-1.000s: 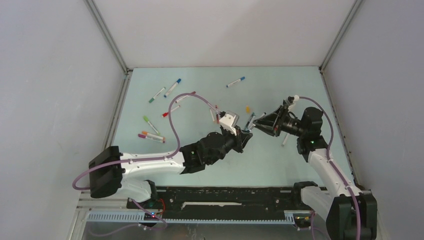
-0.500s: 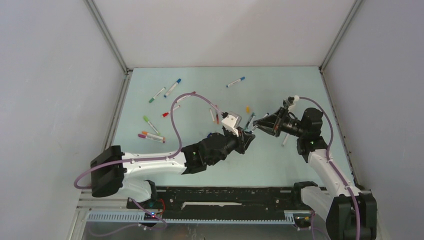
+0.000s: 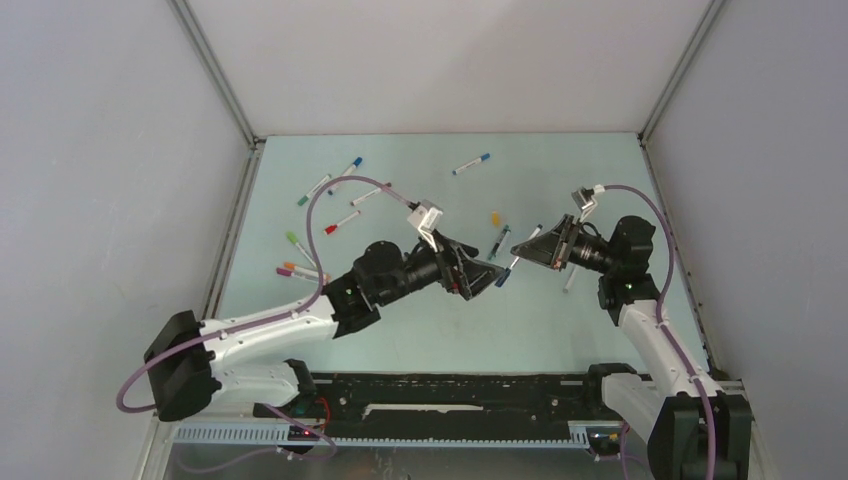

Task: Open the pen caps
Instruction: Open the pen cap from the pen.

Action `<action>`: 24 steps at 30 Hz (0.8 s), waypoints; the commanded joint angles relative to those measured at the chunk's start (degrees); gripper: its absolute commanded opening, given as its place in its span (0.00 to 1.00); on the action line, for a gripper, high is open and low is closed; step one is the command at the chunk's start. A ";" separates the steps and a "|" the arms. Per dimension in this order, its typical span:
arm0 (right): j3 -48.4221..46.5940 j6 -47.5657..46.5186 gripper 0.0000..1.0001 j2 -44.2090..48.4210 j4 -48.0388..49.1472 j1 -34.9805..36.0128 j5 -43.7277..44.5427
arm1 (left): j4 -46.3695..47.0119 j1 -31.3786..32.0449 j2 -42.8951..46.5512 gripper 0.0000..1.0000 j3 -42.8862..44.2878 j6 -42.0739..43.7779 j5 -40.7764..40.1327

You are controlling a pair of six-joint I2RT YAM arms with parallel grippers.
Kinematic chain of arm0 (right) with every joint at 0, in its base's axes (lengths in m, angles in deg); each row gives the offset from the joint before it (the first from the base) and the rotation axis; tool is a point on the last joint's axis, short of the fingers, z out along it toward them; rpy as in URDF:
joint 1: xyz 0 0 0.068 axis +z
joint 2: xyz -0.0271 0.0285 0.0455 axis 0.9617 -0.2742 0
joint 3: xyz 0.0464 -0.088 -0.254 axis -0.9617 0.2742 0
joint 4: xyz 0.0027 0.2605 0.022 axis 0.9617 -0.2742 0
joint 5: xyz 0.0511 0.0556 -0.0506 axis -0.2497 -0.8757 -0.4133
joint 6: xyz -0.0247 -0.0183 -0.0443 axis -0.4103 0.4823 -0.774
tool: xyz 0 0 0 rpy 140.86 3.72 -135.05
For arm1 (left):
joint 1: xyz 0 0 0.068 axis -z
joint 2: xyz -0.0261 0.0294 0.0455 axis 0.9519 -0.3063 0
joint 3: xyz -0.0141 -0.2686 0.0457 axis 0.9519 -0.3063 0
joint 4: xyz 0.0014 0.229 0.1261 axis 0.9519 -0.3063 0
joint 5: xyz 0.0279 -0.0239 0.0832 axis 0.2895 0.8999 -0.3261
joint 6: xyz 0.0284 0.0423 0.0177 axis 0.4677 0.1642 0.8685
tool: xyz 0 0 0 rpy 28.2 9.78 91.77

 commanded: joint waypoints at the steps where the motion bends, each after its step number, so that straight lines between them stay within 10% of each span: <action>1: -2.23 -7.29 0.00 0.16 4.18 -0.19 -6.26 | 4.77 -4.21 -0.32 1.00 -2.21 -8.55 16.61; 24: -2.25 -8.87 0.00 -1.24 5.07 1.90 -8.75 | 11.18 -4.22 -15.39 0.58 4.65 -18.54 27.16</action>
